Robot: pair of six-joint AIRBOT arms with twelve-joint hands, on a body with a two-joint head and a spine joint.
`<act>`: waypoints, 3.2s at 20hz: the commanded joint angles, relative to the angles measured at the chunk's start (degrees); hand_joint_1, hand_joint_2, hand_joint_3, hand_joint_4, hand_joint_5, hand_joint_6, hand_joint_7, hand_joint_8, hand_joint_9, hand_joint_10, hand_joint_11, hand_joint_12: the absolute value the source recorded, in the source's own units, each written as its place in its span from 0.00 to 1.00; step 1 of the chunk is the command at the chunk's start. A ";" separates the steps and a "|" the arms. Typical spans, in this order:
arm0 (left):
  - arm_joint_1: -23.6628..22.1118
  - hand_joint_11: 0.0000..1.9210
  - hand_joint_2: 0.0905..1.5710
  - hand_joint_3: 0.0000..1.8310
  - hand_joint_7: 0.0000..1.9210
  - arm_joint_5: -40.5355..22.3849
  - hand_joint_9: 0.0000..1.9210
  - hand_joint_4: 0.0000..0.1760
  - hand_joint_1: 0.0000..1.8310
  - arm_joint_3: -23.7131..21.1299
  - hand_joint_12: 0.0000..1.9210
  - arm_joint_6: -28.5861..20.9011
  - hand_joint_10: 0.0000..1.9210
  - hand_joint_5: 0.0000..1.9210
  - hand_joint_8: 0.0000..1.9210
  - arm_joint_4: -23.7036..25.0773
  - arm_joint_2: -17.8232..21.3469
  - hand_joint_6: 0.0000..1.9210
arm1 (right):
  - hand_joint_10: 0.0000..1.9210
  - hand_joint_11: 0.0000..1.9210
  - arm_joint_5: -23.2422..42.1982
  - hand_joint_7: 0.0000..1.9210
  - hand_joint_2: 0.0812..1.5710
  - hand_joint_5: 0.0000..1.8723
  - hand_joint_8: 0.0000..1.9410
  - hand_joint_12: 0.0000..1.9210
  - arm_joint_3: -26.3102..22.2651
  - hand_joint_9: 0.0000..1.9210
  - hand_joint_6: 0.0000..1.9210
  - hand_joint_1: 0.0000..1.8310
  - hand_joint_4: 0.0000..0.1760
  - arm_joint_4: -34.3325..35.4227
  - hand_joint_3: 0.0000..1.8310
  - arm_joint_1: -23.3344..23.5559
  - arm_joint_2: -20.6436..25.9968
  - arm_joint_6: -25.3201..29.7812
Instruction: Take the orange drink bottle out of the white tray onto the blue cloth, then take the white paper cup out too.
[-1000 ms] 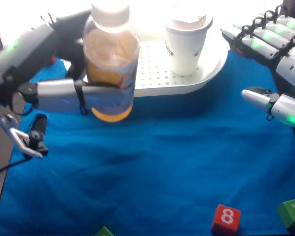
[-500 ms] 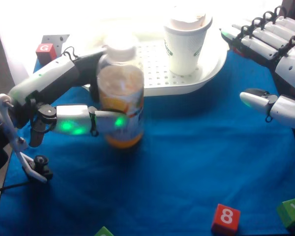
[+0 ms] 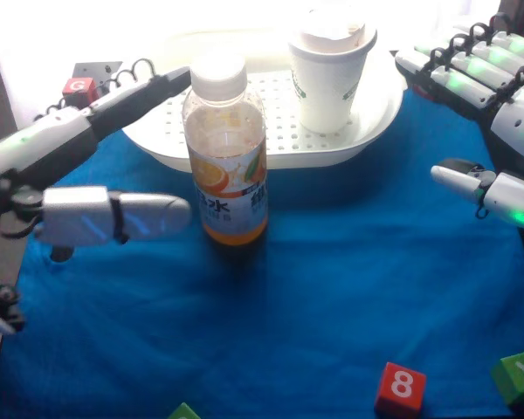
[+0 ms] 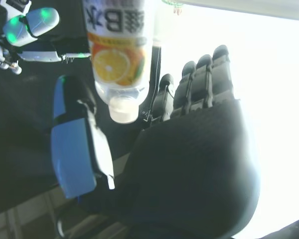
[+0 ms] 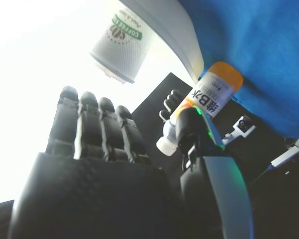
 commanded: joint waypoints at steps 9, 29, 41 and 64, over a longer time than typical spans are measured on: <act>1.30 0.00 0.79 0.01 0.00 -11.33 0.00 0.64 0.22 -4.16 0.00 9.98 0.00 0.01 0.00 -5.24 6.05 0.00 | 0.00 0.00 0.17 0.00 0.86 0.00 0.00 0.00 6.27 0.00 0.00 0.15 0.04 -2.58 0.00 10.33 -3.86 -0.15; 1.30 0.01 0.79 0.00 0.00 -13.62 0.00 0.96 0.21 -4.05 0.01 11.36 0.00 0.02 0.00 -6.03 6.16 0.00 | 0.00 0.00 -22.17 0.00 0.71 0.00 0.00 0.01 33.65 0.00 0.00 0.36 0.00 -1.81 0.00 24.44 -27.91 -0.16; 1.43 0.00 0.76 0.00 0.00 -14.32 0.00 0.94 0.23 -4.07 0.13 11.36 0.00 0.04 0.00 -6.84 6.12 0.00 | 0.89 0.33 -25.09 0.20 0.75 0.06 0.78 1.00 35.39 0.28 0.86 0.46 0.00 -0.74 0.00 24.41 -27.30 4.26; 3.79 0.00 0.77 0.00 0.00 -15.42 0.01 1.00 0.21 -4.30 0.20 11.37 0.00 0.05 0.00 -9.10 5.98 0.00 | 1.00 0.38 -1.73 0.18 0.85 0.23 0.98 1.00 9.63 0.29 0.90 0.49 0.00 -16.28 0.00 24.80 -7.20 11.88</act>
